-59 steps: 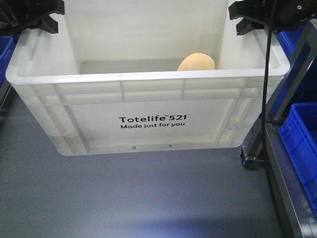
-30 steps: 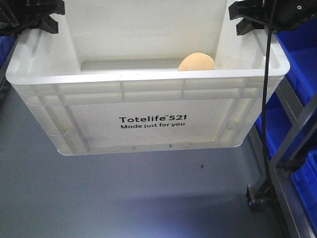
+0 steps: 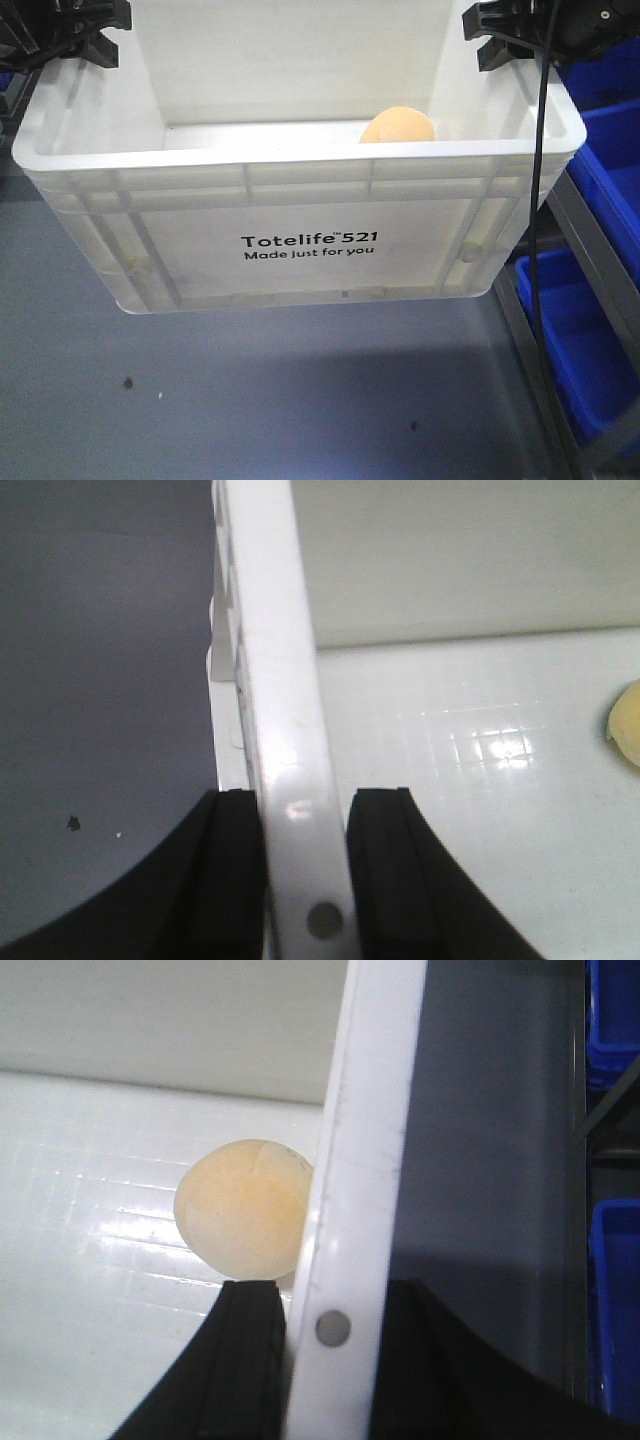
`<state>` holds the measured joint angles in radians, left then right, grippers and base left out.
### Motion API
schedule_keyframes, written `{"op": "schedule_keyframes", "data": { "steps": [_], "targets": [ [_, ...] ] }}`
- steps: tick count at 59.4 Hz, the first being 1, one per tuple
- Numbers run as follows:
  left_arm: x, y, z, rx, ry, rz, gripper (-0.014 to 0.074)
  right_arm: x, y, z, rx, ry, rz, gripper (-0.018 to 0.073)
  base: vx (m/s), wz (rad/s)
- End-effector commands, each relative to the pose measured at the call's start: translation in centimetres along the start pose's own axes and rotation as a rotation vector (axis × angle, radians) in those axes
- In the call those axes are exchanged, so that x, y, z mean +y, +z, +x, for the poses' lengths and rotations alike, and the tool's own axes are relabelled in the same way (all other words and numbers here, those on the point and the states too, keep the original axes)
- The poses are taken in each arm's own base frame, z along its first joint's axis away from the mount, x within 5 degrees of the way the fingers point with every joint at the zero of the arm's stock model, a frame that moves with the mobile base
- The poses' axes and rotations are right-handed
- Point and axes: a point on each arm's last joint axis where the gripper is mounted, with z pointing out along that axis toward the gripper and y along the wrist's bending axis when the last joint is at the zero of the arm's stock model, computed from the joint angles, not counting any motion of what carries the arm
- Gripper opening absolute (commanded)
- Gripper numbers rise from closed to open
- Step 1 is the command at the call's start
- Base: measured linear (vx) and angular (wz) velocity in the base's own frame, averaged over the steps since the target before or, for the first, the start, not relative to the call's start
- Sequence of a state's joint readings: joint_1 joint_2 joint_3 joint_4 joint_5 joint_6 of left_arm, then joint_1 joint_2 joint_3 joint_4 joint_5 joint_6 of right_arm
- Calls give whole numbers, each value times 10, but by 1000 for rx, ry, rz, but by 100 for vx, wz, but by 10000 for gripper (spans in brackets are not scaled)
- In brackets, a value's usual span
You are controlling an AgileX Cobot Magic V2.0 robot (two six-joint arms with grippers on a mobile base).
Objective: Place moving items into box and shelve
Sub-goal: 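Hold the white tote by its rims while driving past blue bins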
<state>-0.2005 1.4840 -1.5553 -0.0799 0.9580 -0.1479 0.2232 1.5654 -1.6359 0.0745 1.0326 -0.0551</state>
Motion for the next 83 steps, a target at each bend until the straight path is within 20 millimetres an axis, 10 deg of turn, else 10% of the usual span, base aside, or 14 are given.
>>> {"op": "schedule_keyframes", "data": {
  "steps": [1,83],
  "targets": [
    [-15,-38,-21,-227,-21,109,-13,9,-37,-19,-220,-17,-50,-13,55,3],
    [-15,-38,-21,-227,-21,109,-13,9,-37,-19,-219,-18,-47,-13,47,31]
  ]
}}
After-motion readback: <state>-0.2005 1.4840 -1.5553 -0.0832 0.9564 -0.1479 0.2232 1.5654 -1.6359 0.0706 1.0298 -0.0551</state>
